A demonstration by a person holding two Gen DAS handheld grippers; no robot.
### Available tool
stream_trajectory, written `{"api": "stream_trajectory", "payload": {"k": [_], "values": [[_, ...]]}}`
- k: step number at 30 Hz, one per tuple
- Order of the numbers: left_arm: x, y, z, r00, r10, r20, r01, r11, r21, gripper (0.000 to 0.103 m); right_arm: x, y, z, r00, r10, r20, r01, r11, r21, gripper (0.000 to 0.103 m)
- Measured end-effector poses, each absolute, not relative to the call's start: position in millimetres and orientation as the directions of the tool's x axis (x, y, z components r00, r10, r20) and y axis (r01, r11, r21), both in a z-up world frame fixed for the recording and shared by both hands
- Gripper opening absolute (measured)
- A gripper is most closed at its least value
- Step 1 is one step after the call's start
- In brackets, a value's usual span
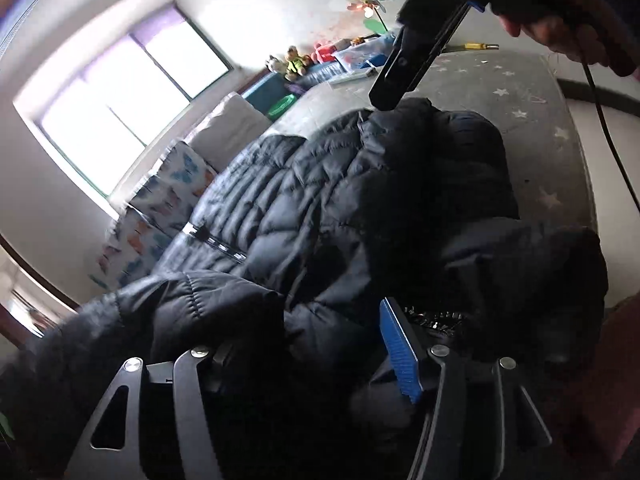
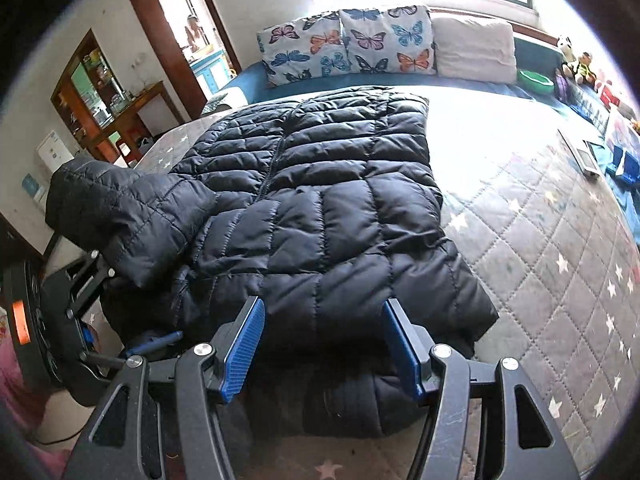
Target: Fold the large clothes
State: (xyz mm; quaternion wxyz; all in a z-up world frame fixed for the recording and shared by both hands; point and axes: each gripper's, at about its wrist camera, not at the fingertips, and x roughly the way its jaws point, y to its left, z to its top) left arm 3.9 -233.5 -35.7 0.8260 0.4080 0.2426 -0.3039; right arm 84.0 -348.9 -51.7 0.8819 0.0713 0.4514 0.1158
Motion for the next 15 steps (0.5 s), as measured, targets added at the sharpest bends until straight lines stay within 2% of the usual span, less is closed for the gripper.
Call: {"api": "stream_trajectory", "payload": {"k": [2, 3, 7, 11, 15], "values": [[5.1, -225.9, -27.1, 0.681, -0.342, -0.648, 0.71, 0.527, 0.467, 0.086, 83.3, -351.0, -50.2, 0.573, 0.273, -0.772, -0.137, 0.962, 0.238, 0.067], [4.9, -220.4, -22.9, 0.673, -0.358, -0.648, 0.711, 0.554, 0.433, 0.088, 83.5, -351.8, -49.0, 0.577, 0.276, -0.769, -0.135, 0.961, 0.243, 0.067], [-0.4, -196.3, -11.6, 0.702, -0.352, -0.619, 0.669, 0.624, 0.404, 0.09, 84.5, -352.2, -46.2, 0.584, 0.281, -0.762, -0.138, 0.959, 0.248, 0.067], [-20.7, -160.6, 5.7, 0.729, -0.355, -0.585, 0.623, 0.697, 0.355, 0.097, 87.3, -346.3, -45.0, 0.579, 0.287, -0.763, -0.157, 0.958, 0.241, 0.067], [-34.1, -111.9, 35.2, 0.766, -0.352, -0.537, 0.542, 0.803, 0.248, 0.103, 89.3, -335.1, -42.6, 0.573, 0.3, -0.762, -0.183, 0.954, 0.237, 0.067]]}}
